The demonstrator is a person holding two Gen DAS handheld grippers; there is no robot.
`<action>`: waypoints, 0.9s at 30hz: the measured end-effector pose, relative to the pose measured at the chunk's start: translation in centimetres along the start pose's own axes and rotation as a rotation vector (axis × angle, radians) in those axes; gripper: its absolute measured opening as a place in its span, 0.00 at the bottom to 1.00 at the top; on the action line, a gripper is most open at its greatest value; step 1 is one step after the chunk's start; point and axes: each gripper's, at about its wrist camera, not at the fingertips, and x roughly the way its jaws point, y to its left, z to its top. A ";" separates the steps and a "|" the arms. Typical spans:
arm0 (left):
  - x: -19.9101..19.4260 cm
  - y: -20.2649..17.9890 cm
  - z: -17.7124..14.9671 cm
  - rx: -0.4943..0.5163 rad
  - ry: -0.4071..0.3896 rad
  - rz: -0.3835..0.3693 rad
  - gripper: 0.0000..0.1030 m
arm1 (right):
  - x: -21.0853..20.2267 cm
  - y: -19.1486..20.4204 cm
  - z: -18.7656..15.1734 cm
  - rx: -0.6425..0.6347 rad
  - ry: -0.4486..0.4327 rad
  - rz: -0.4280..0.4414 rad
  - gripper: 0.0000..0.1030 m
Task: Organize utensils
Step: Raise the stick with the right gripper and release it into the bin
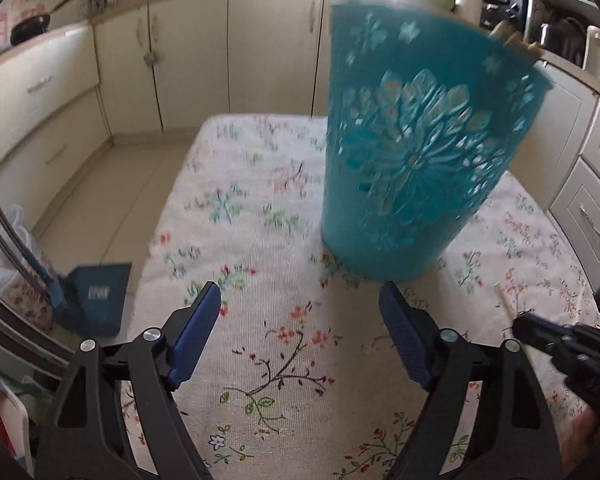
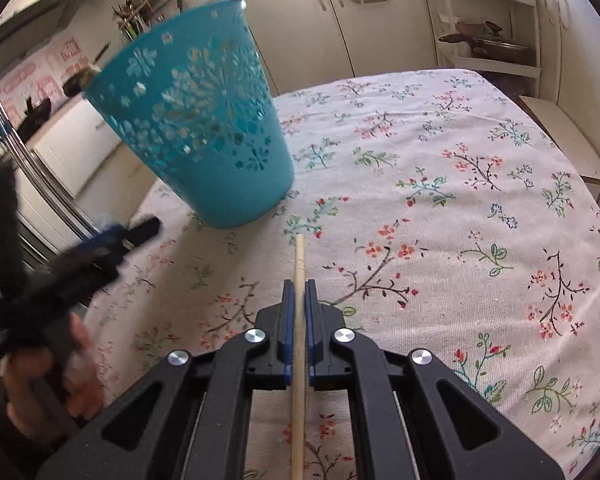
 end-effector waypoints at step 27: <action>1.5 0.6 -0.1 -0.025 0.067 0.013 0.80 | -8.5 5.9 15.7 0.069 -0.466 0.333 0.06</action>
